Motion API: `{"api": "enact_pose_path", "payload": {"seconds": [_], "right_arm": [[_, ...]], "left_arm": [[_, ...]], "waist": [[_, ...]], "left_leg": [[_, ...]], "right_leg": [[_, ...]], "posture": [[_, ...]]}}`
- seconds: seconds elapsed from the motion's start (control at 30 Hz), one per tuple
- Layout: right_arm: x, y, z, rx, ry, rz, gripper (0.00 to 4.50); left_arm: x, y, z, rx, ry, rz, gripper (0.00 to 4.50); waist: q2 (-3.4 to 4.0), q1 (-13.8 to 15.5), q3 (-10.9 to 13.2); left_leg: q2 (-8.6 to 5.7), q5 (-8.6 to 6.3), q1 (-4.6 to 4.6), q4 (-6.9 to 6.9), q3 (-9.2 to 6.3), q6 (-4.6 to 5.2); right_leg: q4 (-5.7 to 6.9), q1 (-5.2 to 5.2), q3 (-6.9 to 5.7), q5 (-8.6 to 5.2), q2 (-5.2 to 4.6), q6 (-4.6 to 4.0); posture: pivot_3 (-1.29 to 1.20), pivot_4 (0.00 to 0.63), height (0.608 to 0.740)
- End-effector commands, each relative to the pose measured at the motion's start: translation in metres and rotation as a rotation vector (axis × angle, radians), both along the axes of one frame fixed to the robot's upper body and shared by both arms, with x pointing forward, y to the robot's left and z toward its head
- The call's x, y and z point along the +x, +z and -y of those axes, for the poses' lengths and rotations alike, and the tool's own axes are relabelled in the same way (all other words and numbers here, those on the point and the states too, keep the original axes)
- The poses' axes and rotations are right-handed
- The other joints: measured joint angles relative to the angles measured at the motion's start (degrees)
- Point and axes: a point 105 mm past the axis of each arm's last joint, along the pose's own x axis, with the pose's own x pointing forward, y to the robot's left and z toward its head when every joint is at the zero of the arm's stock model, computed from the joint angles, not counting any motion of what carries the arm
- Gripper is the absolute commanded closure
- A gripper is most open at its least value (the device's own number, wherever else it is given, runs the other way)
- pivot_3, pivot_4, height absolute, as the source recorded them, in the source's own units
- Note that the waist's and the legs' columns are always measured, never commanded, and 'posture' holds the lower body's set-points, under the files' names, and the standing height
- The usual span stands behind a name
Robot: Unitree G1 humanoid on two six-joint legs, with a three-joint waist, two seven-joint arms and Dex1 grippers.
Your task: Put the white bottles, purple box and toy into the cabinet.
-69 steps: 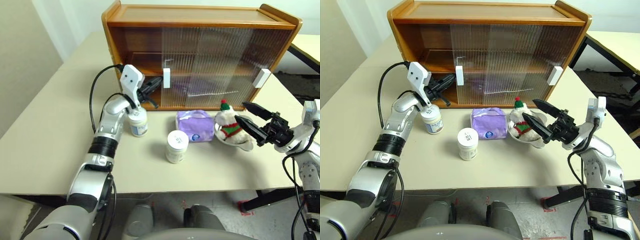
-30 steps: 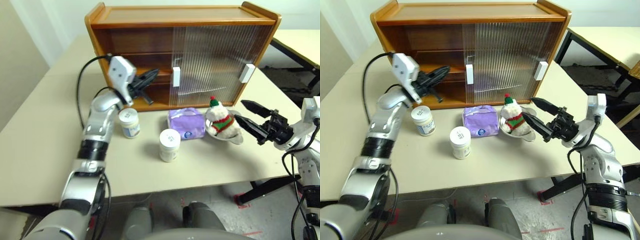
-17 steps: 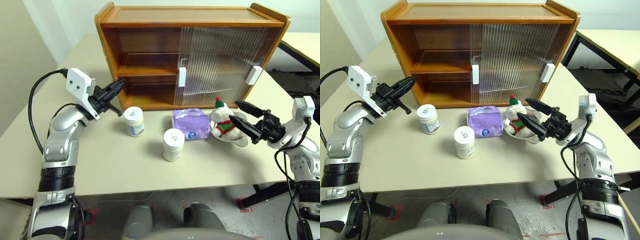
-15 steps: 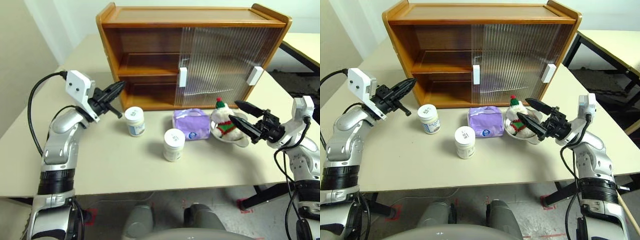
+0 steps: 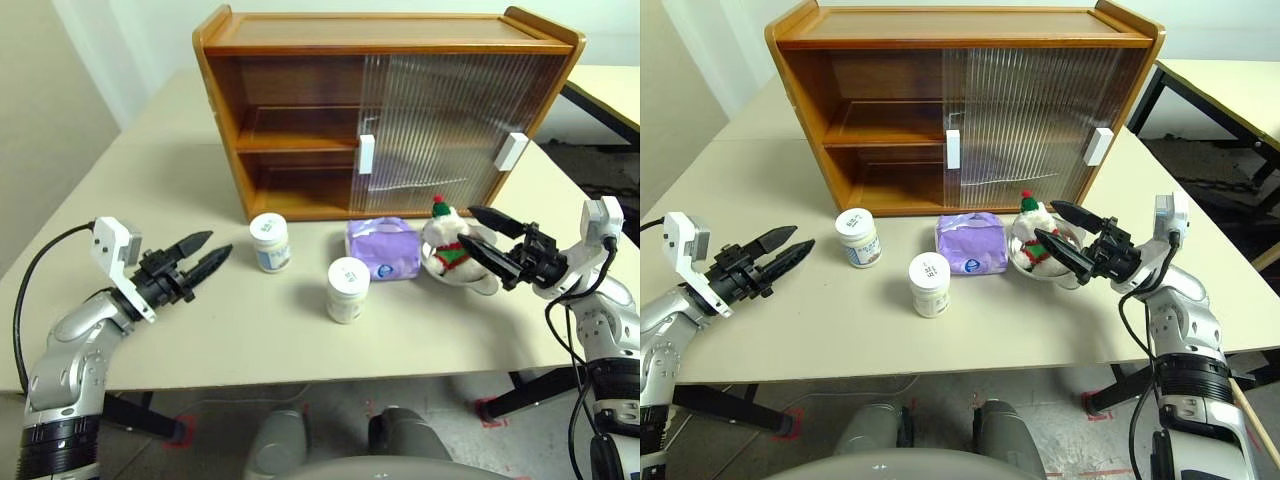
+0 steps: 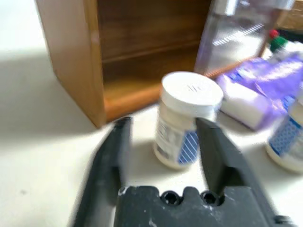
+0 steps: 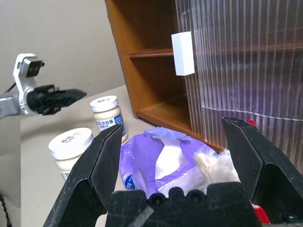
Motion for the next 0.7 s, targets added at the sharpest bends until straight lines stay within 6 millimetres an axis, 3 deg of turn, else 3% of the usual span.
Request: {"api": "enact_pose_path", "payload": {"seconds": [0.03, 0.07, 0.23, 0.33, 0.7], "right_arm": [[-0.001, -0.001, -0.004, -0.007, 0.014, 0.006, 0.00], [-0.001, 0.000, -0.004, -0.006, 0.013, 0.006, 0.00], [-0.003, 0.000, -0.006, -0.005, 0.012, 0.004, 0.00], [-0.003, 0.000, -0.007, -0.005, 0.013, 0.003, 0.00], [-0.001, 0.007, -0.010, -0.011, 0.014, 0.015, 0.00]], "left_arm": [[0.000, -0.018, 0.006, 0.001, -0.004, -0.018, 0.39], [0.001, -0.022, 0.007, 0.004, 0.004, -0.022, 0.02], [0.003, -0.043, 0.026, 0.078, -0.029, -0.047, 0.02], [0.007, -0.050, 0.036, 0.102, -0.045, -0.049, 0.02], [0.030, -0.068, 0.047, 0.156, -0.003, -0.081, 0.02]], "waist": [[0.02, 0.02, 0.02], [0.03, -0.03, 0.03], [-0.02, -0.12, 0.16], [-0.08, -0.12, 0.24], [-0.07, -0.23, 0.29]], "left_leg": [[0.00, 0.00, 0.01, 0.00, 0.00, 0.00], [0.00, 0.00, 0.01, 0.00, 0.00, 0.00], [0.01, -0.01, 0.02, 0.00, 0.00, -0.01], [0.03, -0.03, 0.01, -0.02, -0.01, -0.05], [0.03, -0.04, -0.06, -0.08, -0.01, -0.07]], "right_leg": [[0.00, 0.03, 0.00, 0.00, 0.00, 0.00], [0.00, 0.05, 0.01, 0.01, -0.01, 0.02], [0.00, 0.05, 0.01, 0.08, 0.01, 0.17], [0.00, 0.04, 0.00, 0.42, 0.02, 0.82], [0.00, -0.06, -0.02, 0.43, 0.05, 0.86]], "posture": [[0.18, 0.005, 0.740], [0.18, 0.006, 0.740], [0.17, 0.011, 0.740], [0.17, 0.010, 0.740], [0.15, 0.002, 0.740]]}}
